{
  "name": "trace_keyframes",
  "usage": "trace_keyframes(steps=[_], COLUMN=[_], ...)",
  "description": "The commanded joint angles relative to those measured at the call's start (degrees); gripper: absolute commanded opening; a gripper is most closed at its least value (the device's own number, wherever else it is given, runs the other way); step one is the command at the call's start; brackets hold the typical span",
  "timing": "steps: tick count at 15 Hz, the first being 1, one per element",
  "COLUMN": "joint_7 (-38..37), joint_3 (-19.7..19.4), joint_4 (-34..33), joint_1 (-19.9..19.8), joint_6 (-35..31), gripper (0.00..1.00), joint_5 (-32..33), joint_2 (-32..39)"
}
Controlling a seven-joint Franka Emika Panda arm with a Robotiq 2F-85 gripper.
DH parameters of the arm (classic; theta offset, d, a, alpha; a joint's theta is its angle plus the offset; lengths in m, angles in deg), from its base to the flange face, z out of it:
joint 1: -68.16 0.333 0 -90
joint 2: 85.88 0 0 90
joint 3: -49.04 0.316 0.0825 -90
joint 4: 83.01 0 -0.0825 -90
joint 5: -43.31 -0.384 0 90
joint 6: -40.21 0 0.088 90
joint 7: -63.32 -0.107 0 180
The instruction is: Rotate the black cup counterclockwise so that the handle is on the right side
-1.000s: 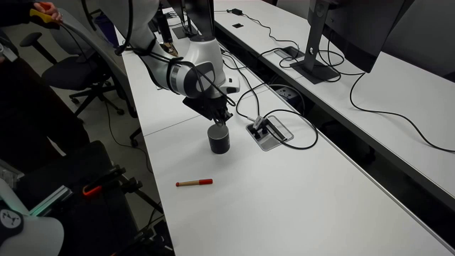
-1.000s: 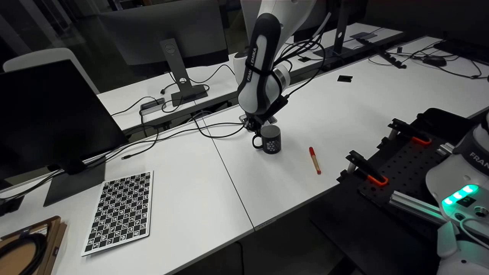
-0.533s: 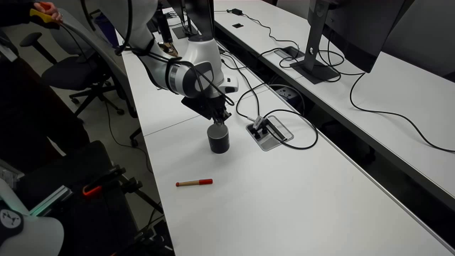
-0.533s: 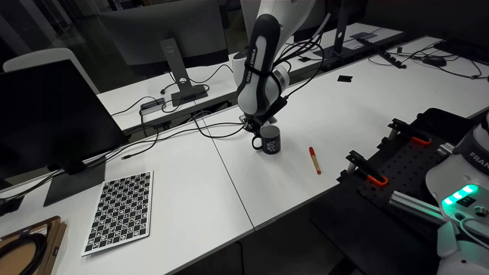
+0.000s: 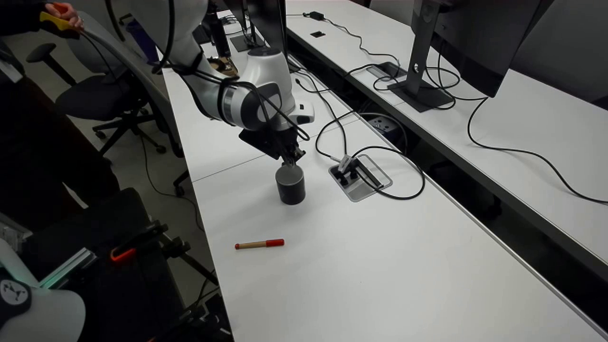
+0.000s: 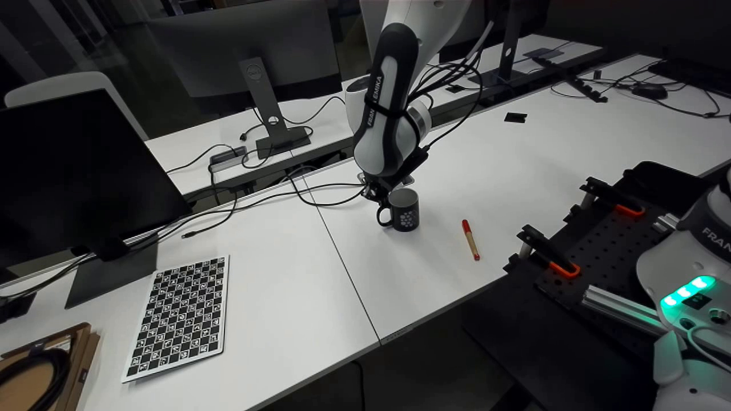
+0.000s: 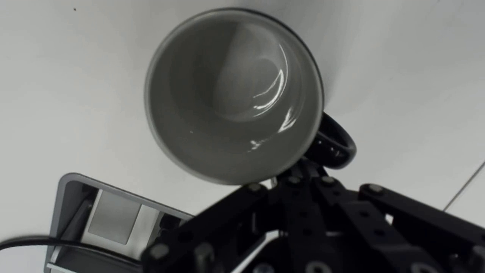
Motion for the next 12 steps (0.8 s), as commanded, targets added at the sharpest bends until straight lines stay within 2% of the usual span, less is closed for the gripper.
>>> trace_keyframes(steps=[1, 12], joint_7=[0.25, 0.4], joint_3=[-0.06, 0.14], joint_4=[1.5, 6.26], joint_1=[0.52, 0.96], joint_6=[-0.16, -3.57], gripper=[0.0, 0.0], joint_5=[1.01, 1.28], joint_2=[-0.8, -3.27])
